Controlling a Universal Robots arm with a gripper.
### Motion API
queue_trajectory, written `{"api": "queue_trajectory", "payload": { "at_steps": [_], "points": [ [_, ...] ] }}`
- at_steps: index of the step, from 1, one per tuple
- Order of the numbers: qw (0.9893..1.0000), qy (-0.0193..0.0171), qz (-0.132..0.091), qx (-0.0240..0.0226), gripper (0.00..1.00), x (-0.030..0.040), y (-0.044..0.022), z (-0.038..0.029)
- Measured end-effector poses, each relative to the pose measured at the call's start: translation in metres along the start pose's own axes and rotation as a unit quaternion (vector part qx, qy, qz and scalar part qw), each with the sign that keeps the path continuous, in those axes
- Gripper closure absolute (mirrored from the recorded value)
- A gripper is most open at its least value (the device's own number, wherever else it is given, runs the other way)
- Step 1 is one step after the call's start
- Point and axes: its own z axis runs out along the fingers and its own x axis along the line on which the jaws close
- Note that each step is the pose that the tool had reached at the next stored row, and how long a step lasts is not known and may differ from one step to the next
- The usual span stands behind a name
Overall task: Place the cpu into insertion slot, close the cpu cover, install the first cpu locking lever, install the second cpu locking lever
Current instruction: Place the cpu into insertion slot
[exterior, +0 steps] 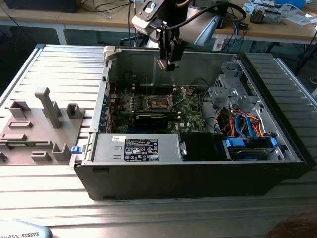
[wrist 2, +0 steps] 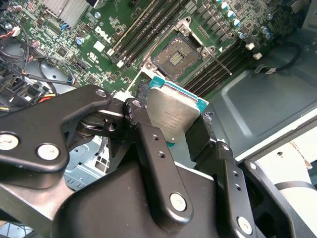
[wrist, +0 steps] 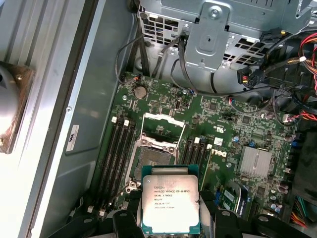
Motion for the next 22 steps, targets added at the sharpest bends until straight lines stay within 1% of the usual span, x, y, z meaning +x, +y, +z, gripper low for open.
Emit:
{"api": "queue_trajectory", "payload": {
  "at_steps": [22],
  "points": [
    [1.0000, -0.0003, 0.006, -0.0001, 0.46, 0.0000, 0.0000, 0.0000]
  ]
}}
